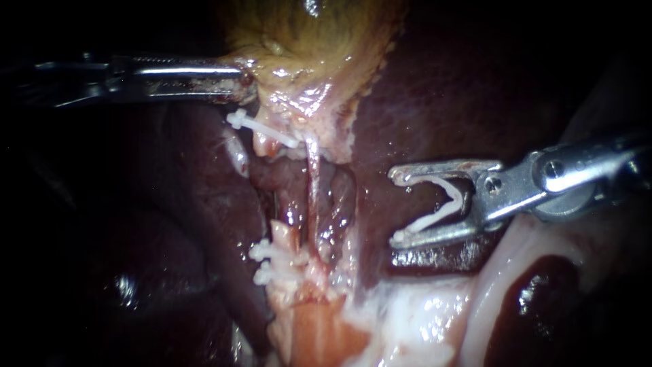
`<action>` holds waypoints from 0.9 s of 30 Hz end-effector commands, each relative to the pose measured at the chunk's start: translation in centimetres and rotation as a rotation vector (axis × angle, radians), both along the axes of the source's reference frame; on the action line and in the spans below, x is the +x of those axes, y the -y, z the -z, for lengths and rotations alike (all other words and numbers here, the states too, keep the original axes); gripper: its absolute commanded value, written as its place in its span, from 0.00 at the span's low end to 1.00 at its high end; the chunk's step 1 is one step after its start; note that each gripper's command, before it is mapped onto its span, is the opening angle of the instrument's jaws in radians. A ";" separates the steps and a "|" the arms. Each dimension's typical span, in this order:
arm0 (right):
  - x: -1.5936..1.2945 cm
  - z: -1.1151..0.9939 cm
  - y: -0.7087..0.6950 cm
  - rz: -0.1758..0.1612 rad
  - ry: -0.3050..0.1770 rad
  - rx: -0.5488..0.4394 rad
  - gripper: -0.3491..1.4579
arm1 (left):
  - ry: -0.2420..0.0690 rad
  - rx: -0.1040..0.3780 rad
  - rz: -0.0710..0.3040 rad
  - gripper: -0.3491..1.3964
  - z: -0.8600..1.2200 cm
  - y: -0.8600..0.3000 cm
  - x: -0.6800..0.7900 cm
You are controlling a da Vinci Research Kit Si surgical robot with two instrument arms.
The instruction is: Clipping first clip right tube
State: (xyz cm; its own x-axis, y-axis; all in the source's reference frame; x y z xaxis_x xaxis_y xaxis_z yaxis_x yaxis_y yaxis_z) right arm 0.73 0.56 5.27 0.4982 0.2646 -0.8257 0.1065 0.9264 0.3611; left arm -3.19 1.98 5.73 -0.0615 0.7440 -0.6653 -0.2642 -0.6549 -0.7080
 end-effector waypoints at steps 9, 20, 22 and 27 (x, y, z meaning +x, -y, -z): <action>0.04 0.00 0.00 0.014 -0.003 0.008 0.47 | 0.019 0.024 0.004 0.00 0.57 -0.16 0.45; 0.47 -0.11 0.05 0.006 -0.032 0.083 0.47 | 0.030 0.034 0.012 0.00 0.89 -0.04 0.62; 0.58 -0.16 0.08 0.007 -0.035 0.097 0.47 | 0.029 0.033 0.012 0.00 0.88 -0.03 0.62; 0.92 -0.33 0.21 0.026 -0.040 0.125 0.47 | 0.029 0.033 0.012 0.00 0.88 -0.02 0.61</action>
